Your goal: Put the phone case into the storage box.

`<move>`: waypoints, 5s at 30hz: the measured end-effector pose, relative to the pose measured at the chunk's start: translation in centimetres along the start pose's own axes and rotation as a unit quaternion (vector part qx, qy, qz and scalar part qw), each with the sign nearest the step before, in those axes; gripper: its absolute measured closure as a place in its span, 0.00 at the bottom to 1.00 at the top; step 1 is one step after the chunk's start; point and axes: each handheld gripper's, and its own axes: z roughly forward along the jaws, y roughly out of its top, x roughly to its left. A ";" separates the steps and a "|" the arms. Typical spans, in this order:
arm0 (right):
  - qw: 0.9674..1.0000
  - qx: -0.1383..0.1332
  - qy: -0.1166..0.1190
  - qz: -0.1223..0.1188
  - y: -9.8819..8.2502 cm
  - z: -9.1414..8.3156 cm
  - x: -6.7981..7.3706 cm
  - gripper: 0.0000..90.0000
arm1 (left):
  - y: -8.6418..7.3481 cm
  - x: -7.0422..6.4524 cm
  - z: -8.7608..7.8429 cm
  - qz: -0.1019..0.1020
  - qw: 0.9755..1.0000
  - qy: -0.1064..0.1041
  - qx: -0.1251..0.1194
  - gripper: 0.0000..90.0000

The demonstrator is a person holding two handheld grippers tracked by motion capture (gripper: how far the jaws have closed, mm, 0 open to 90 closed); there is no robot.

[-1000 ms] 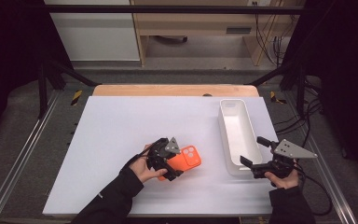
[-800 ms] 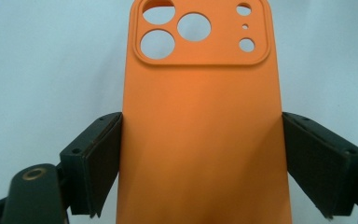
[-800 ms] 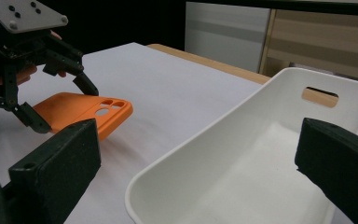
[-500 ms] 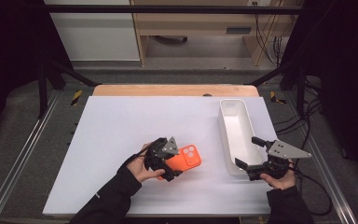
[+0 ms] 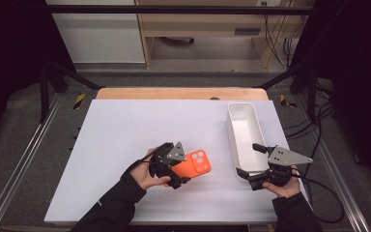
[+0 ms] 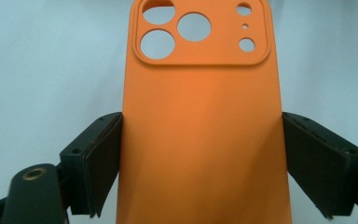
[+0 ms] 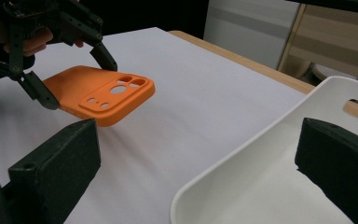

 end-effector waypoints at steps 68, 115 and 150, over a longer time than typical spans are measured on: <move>0.984 0.066 0.108 -0.127 0.8 3.8 5.7 0.02 | 1.2 -2.8 0.0 0.091 0.995 -0.021 -0.030 0.17; 0.972 0.068 0.169 -0.149 -0.1 5.0 6.3 0.02 | 1.8 -4.3 0.3 0.127 0.989 -0.065 -0.042 0.17; 0.962 0.046 0.228 -0.140 -0.4 5.6 6.6 0.09 | 2.0 -4.9 0.3 0.135 0.985 -0.098 -0.052 0.17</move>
